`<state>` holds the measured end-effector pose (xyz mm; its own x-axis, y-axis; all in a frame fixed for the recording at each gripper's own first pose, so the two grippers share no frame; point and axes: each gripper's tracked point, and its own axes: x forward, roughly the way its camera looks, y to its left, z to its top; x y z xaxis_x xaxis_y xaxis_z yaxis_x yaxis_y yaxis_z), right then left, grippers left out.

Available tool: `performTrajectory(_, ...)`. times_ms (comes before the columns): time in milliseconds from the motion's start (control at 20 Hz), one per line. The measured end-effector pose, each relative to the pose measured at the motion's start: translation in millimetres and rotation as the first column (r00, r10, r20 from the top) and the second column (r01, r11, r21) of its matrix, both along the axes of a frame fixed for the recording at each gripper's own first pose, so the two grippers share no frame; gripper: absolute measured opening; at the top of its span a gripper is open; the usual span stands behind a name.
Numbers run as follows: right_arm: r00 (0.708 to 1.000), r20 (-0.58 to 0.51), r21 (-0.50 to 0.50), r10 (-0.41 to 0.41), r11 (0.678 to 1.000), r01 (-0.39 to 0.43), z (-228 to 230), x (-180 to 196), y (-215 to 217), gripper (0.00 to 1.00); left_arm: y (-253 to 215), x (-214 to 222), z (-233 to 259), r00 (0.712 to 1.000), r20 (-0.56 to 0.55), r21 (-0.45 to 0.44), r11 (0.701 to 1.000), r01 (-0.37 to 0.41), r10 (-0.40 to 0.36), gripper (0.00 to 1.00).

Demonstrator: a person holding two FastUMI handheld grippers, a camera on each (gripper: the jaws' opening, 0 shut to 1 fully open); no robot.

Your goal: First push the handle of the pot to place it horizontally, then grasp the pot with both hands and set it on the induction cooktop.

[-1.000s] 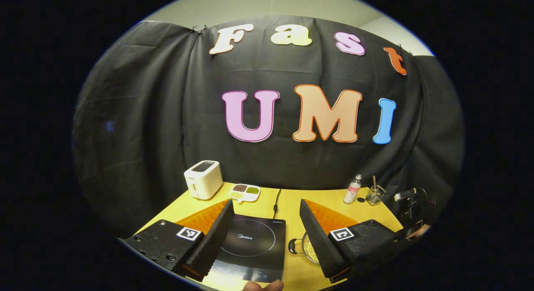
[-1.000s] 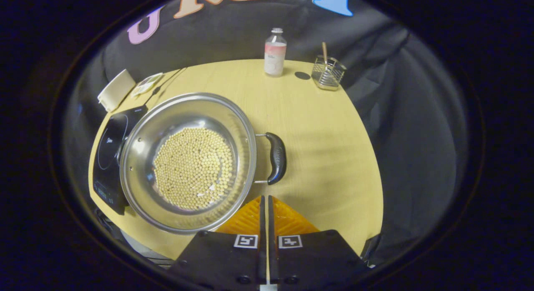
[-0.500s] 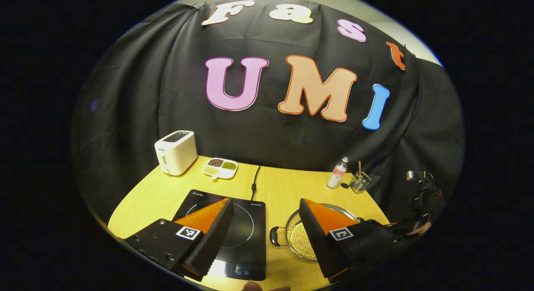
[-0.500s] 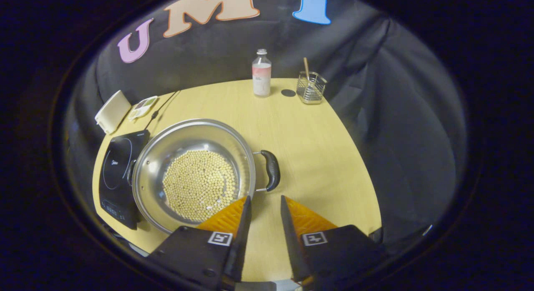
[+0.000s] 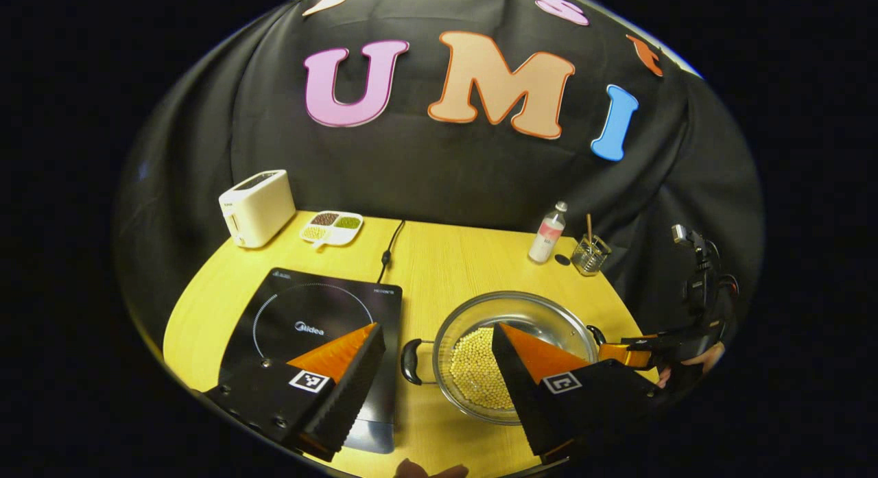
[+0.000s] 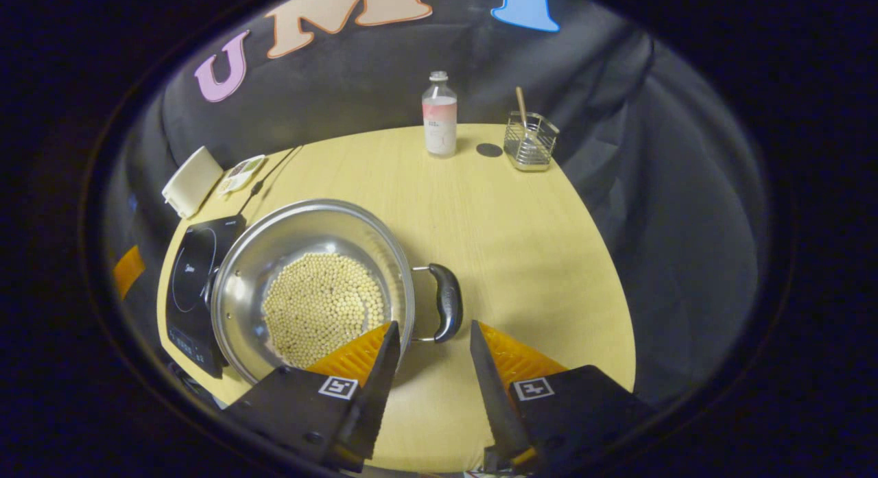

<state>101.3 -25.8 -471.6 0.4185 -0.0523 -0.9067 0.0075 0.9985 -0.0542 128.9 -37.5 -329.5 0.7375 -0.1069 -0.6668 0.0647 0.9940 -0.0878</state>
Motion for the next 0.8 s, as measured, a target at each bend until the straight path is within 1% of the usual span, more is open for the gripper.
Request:
performTrajectory(50,1.000,-0.006,-0.001,0.004,1.000,-0.004,-3.6,2.7,-0.5,0.70,0.0,0.4,-7.8,1.000,-0.020,-0.003,1.000,-0.007,0.007,0.97)
performTrajectory(100,1.000,-0.003,0.001,0.004,1.000,-0.004,-5.5,5.4,-0.6,0.67,-0.7,1.1,-15.7,0.999,-0.035,-0.005,1.000,-0.011,0.011,0.97)
performTrajectory(150,1.000,0.001,0.000,0.000,1.000,0.000,-6.5,8.0,-1.1,0.71,-0.5,2.0,-22.7,0.999,-0.054,0.001,1.000,-0.007,0.007,0.97)
performTrajectory(300,1.000,-0.013,0.004,0.000,1.000,0.000,-18.3,13.6,0.5,0.70,0.0,3.5,-46.2,0.993,-0.115,0.014,1.000,0.002,0.000,0.97)
performTrajectory(450,1.000,-0.013,0.012,-0.002,1.000,0.002,-25.1,22.4,4.4,0.71,-0.7,2.1,-73.5,0.982,-0.186,0.001,1.000,0.004,-0.004,0.97)
performTrajectory(650,0.999,-0.045,0.003,0.010,1.000,-0.009,-37.9,23.1,6.9,0.70,-2.6,1.3,-102.1,0.965,-0.263,0.004,1.000,0.007,-0.006,0.98)
performTrajectory(700,0.999,-0.050,0.007,0.004,1.000,-0.004,-39.0,23.8,7.1,0.70,-0.1,9.7,-100.4,0.971,-0.240,0.021,1.000,0.016,-0.011,0.98)
performTrajectory(800,0.998,-0.059,0.016,-0.005,1.000,0.006,-44.2,26.1,8.2,0.70,-0.2,13.8,-106.7,0.968,-0.249,0.033,0.999,0.031,-0.022,0.98)
